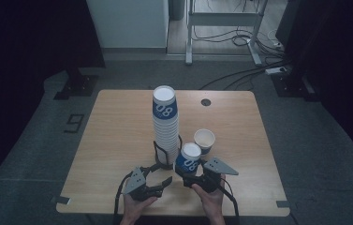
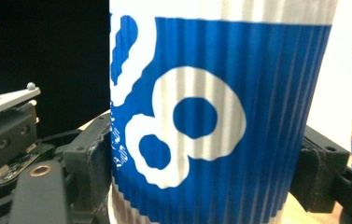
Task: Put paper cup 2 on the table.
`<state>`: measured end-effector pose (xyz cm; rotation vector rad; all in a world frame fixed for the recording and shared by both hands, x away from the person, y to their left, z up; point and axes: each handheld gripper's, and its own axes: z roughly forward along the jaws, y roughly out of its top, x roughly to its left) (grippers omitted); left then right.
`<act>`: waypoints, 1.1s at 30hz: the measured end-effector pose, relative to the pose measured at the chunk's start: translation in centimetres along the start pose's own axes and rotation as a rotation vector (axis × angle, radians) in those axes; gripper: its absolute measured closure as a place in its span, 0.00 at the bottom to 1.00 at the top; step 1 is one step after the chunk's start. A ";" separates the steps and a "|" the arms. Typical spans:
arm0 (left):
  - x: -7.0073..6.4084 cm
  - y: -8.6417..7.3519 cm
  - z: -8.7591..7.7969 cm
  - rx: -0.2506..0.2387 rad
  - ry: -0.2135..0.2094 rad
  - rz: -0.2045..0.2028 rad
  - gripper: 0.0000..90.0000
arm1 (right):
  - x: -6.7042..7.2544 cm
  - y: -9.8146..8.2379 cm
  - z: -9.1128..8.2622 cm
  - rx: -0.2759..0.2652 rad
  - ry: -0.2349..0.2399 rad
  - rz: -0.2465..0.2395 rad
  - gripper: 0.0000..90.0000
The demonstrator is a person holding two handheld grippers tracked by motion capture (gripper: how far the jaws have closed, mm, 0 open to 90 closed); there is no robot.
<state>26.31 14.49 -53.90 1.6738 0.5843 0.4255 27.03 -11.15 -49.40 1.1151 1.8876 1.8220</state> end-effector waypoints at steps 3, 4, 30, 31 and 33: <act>-0.4 0.0 0.1 -0.018 0.011 0.024 0.38 | 0.1 -0.7 -0.1 -0.005 0.014 0.025 0.23; -0.6 0.1 0.1 -0.020 0.010 0.028 0.38 | 0.2 -0.8 -0.1 0.000 0.017 0.026 0.23; -1.9 0.1 1.8 -0.092 0.017 0.070 0.53 | 0.8 -2.4 0.7 0.016 0.127 0.165 0.22; -1.9 0.1 1.9 -0.097 0.019 0.069 0.54 | 0.9 -2.4 0.8 0.022 0.131 0.168 0.22; -1.9 0.1 1.9 -0.102 0.032 0.079 0.55 | 0.9 -2.5 0.9 0.027 0.145 0.174 0.22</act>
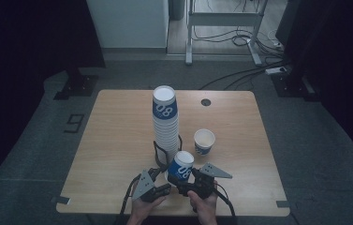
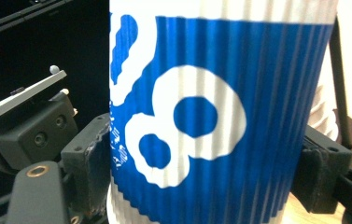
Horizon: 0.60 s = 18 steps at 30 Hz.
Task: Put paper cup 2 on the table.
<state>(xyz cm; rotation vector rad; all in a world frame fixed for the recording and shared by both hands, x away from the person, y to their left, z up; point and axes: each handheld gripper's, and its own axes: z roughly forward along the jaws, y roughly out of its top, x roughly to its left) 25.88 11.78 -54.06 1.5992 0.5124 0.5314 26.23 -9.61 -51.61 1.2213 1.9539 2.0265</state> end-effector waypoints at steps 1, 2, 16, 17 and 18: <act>0.0 0.0 0.0 0.001 0.005 0.003 0.58 | 0.0 0.0 0.1 0.006 0.002 0.004 0.22; -0.1 0.0 0.0 -0.005 0.015 0.012 0.60 | 0.0 0.0 0.1 0.011 0.008 0.007 0.21; 0.3 -0.5 -0.5 0.019 0.023 -0.017 0.89 | -0.1 0.1 0.4 0.011 0.006 -0.013 0.12; 0.3 -0.5 -0.5 0.022 0.022 -0.017 0.90 | -0.2 0.1 0.4 0.006 0.003 -0.013 0.11; 0.2 -0.5 -0.5 0.026 0.017 -0.018 0.91 | -0.2 0.2 0.4 0.003 0.002 -0.008 0.10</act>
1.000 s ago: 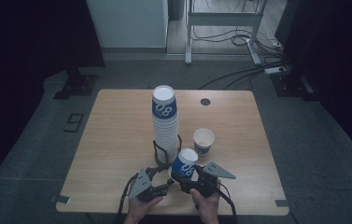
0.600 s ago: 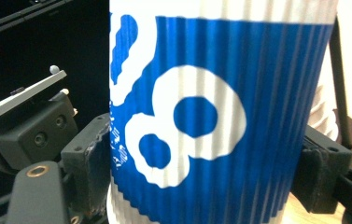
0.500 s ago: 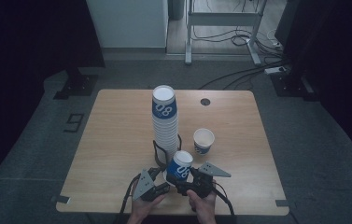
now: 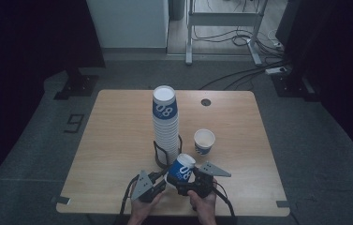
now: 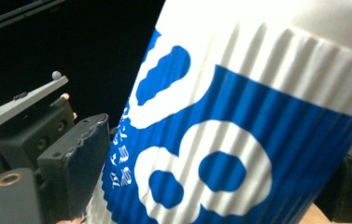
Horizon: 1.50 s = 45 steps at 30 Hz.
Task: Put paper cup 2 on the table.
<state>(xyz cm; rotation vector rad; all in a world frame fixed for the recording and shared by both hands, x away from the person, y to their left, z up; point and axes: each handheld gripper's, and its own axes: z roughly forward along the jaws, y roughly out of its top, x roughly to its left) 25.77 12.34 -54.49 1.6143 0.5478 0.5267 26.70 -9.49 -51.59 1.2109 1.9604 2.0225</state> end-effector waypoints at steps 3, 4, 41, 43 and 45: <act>0.0 0.0 0.0 0.008 -0.011 -0.009 0.92 | -0.1 0.2 -0.2 -0.007 -0.011 -0.004 0.09; 0.0 0.0 0.1 0.015 -0.016 -0.012 0.92 | -0.1 0.2 -0.2 -0.011 -0.011 -0.003 0.08; 2.7 2.3 -2.5 0.146 -0.058 -0.042 0.93 | -0.6 1.4 -3.4 -0.070 -0.110 -0.094 0.14; 2.9 2.4 -2.7 0.146 -0.064 -0.046 0.93 | -0.7 1.1 -3.4 -0.061 -0.114 -0.107 0.13; 3.1 2.5 -2.8 0.150 -0.067 -0.049 0.93 | -0.8 0.8 -3.4 -0.048 -0.126 -0.132 0.14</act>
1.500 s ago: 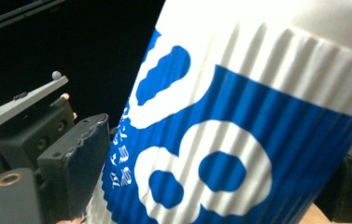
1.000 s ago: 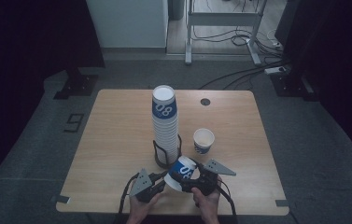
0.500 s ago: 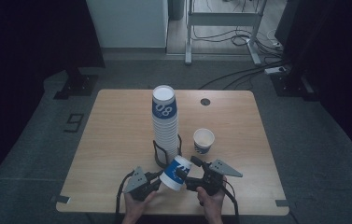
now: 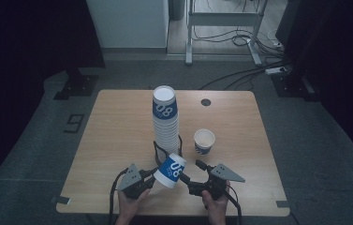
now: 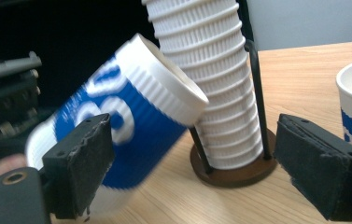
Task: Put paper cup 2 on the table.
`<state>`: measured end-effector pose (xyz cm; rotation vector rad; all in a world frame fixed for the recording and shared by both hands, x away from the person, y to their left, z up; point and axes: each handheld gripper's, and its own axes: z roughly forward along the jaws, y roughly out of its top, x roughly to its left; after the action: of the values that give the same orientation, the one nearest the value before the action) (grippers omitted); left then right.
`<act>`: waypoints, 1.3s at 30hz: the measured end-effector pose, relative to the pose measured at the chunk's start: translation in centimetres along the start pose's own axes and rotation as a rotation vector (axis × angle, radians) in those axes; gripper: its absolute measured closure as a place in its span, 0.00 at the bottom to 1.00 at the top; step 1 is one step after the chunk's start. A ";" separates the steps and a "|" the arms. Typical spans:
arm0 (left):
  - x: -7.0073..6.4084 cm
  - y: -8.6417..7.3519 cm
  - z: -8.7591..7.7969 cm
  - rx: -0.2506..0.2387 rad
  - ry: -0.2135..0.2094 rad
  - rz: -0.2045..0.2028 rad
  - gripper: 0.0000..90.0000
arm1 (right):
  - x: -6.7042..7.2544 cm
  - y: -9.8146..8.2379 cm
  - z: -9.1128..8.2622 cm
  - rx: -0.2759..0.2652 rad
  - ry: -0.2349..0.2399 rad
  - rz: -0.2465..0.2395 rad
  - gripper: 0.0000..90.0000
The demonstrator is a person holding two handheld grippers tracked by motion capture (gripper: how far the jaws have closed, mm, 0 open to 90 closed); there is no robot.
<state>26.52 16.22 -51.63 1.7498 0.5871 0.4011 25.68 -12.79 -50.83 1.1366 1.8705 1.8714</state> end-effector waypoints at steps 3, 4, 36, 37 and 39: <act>0.2 0.2 -0.3 0.006 -0.006 -0.002 0.93 | -0.3 -0.4 0.1 0.020 -0.013 -0.005 0.14; 0.3 0.4 -0.4 0.010 -0.011 -0.005 0.93 | -0.4 -0.4 0.1 0.021 -0.015 -0.014 0.14; -0.7 3.7 1.0 0.263 -0.087 0.055 0.93 | 0.2 -3.1 0.9 0.138 -0.102 -0.420 0.14; -0.8 3.9 1.3 0.279 -0.082 0.061 0.93 | 0.3 -3.1 1.0 0.134 -0.103 -0.430 0.14; -1.0 4.2 1.5 0.294 -0.085 0.067 0.93 | 0.3 -3.1 1.0 0.143 -0.123 -0.442 0.14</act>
<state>27.33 13.68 -47.90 2.0620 0.5486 0.2952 25.14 -11.42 -53.71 0.7715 2.0078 1.4153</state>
